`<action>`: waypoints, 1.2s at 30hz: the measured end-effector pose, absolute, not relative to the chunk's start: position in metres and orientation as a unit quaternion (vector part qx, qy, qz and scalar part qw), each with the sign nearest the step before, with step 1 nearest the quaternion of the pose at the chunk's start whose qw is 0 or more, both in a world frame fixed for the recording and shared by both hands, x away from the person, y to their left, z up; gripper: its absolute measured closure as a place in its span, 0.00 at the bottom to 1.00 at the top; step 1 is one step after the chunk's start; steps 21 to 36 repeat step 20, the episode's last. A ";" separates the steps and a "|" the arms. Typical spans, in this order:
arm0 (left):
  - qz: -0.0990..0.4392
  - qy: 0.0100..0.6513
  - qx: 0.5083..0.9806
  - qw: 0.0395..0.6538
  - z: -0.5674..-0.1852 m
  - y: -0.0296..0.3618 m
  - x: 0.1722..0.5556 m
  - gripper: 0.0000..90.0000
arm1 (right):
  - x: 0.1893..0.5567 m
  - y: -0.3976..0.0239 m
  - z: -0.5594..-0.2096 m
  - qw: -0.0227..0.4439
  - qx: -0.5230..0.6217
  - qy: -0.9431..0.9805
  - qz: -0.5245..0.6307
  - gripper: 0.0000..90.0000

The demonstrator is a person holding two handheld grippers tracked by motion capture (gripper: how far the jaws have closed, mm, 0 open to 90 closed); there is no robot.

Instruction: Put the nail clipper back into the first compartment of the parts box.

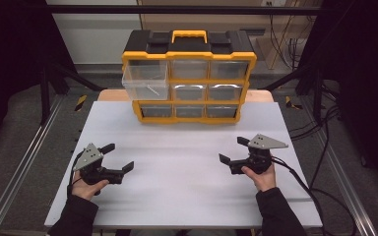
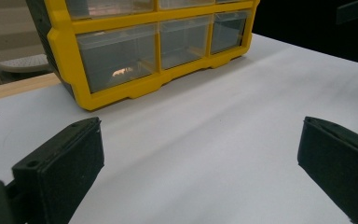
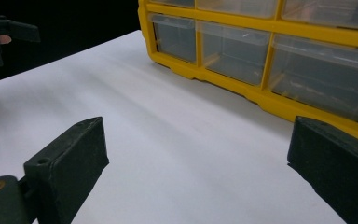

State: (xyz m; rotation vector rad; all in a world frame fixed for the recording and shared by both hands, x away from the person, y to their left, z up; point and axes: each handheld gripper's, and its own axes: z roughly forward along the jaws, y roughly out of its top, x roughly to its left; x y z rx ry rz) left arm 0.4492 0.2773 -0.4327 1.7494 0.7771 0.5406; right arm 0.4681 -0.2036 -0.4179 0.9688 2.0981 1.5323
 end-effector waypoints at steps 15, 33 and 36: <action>0.229 0.327 0.739 0.543 -0.433 0.277 0.449 0.00 | 0.455 -0.226 -0.445 0.174 0.347 0.744 0.543 0.05; 0.229 0.327 0.742 0.539 -0.434 0.275 0.450 0.00 | 0.454 -0.225 -0.449 0.173 0.345 0.752 0.535 0.05; 0.229 0.327 0.742 0.539 -0.434 0.275 0.450 0.00 | 0.454 -0.225 -0.449 0.173 0.345 0.752 0.535 0.05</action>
